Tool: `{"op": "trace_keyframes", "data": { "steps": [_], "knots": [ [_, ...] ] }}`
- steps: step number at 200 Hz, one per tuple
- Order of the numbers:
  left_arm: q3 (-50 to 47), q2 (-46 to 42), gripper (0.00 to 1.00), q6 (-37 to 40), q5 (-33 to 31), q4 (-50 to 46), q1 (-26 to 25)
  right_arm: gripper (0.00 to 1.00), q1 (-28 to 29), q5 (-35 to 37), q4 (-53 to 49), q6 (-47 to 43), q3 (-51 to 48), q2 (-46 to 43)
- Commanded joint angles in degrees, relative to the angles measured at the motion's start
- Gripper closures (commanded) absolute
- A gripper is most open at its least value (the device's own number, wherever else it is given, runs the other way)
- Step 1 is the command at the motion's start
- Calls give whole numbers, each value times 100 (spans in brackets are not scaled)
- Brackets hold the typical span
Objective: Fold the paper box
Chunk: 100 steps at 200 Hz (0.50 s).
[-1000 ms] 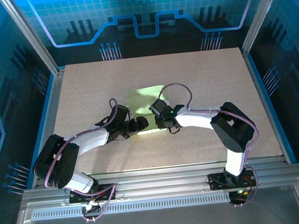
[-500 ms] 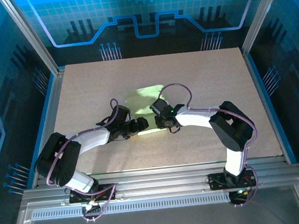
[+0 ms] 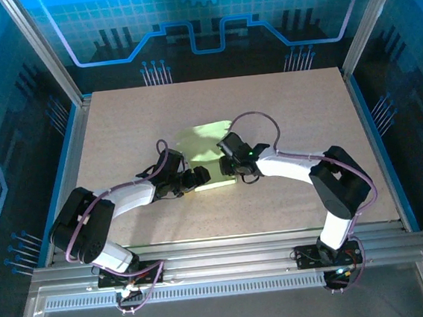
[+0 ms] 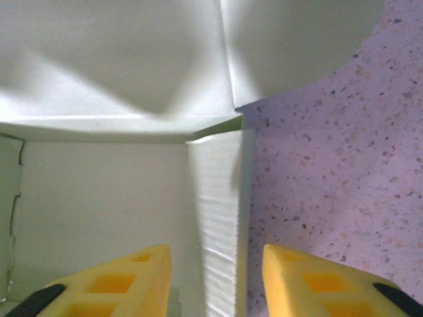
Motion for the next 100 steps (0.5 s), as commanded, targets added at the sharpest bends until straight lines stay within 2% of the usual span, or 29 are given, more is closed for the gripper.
{"op": "trace_keyframes", "data": {
  "steps": [1, 44, 71, 100],
  "knots": [
    [96, 93, 19, 135, 76, -99, 44, 62, -96, -151, -7, 39, -61, 64],
    [71, 72, 18, 148, 53, -119, 47, 74, -117, -284, 34, 32, -17, 259],
    [77, 98, 18, 156, 65, -113, 43, 85, -118, -329, 46, -12, 1, 268],
    [85, 125, 18, 165, 75, -106, 44, 86, -130, -325, -7, -68, 44, 356]
  ]
}}
